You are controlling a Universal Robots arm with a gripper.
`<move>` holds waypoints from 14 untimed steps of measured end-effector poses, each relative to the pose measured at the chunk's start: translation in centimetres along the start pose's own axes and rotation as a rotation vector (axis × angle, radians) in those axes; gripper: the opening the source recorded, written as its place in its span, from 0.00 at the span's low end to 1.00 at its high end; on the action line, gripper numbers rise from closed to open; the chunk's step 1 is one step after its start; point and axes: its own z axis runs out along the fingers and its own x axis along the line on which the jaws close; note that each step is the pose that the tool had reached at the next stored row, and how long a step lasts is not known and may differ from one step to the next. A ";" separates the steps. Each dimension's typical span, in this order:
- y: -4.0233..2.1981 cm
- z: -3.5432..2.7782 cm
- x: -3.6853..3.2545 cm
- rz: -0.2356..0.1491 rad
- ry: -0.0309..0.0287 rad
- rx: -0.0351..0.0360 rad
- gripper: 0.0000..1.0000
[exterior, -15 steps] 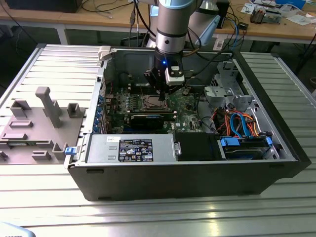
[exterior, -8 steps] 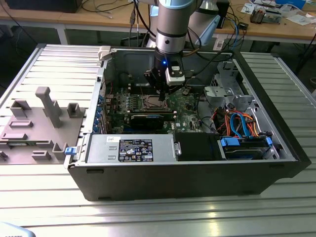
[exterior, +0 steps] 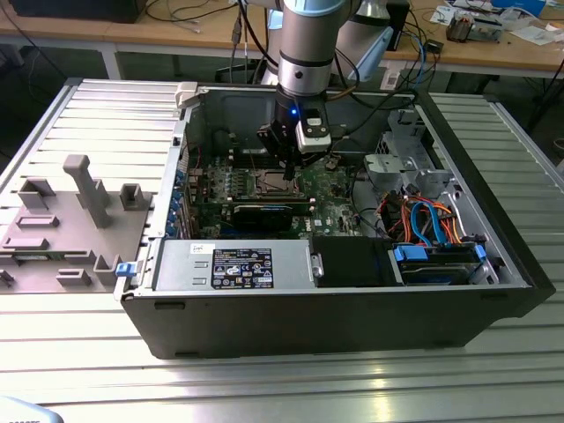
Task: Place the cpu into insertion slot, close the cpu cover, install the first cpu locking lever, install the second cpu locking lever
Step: 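Install the first cpu locking lever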
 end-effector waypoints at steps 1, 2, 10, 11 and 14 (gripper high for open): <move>0.00 0.00 0.00 -0.002 -0.0001 0.0000 0.11; 0.00 0.00 0.00 -0.003 -0.0001 0.0000 0.11; 0.00 0.01 0.00 -0.018 -0.0008 0.0001 0.11; 0.00 0.01 0.00 -0.021 -0.0009 0.0001 0.11; 0.00 0.01 0.00 -0.027 -0.0012 0.0002 0.11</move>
